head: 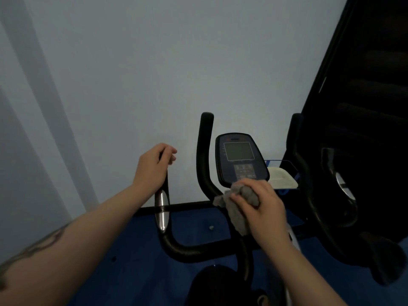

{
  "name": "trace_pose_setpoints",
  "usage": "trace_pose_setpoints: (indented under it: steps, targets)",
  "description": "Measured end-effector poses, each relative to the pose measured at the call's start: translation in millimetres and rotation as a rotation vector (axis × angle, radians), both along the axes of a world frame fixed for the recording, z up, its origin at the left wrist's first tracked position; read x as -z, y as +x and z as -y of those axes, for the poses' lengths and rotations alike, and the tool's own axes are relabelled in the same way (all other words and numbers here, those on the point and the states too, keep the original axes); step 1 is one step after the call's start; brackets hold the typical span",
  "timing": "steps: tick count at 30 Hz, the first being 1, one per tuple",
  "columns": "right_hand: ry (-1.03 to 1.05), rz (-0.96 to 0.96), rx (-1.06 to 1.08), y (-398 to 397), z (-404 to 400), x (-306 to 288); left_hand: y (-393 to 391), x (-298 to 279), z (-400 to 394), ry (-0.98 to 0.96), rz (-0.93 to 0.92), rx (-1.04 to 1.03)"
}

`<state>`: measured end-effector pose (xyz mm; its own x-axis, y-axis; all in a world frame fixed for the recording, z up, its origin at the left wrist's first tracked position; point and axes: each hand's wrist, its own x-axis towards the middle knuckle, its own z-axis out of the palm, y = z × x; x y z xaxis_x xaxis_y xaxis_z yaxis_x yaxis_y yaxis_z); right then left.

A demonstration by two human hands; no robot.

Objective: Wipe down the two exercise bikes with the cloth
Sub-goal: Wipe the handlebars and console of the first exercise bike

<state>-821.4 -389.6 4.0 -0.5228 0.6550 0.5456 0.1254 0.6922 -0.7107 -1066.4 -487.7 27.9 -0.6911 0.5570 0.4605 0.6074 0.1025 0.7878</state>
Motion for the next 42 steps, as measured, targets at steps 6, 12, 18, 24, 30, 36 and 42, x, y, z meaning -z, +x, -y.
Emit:
trace_pose_setpoints:
  steps: [6,12,18,24,30,36,42]
  targets:
    - [0.137,0.213,-0.065,-18.4,3.2,8.4,-1.7,6.5,-6.6,0.066,0.096,-0.038]
    - [0.046,0.037,-0.085,-62.7,-8.3,-35.1,-5.1,6.2,-1.3,0.074,0.092,0.008]
    - [0.183,0.256,-0.093,-61.3,1.2,-9.5,1.2,9.6,-5.2,0.147,0.133,-0.024]
    - [-0.037,-0.130,0.036,-106.1,-19.7,-45.6,-2.5,6.4,-5.3,0.126,0.169,0.030]
    - [0.039,0.042,-0.012,-119.8,-18.9,-32.5,-6.2,6.1,-2.8,0.098,0.169,0.052]
    - [0.062,0.245,-0.158,-104.3,-36.5,-57.8,-7.3,5.4,-3.4,0.072,0.143,0.057]
    - [0.219,-0.095,0.034,-133.0,-29.1,-58.5,-8.1,6.3,-1.8,0.064,0.112,0.070]
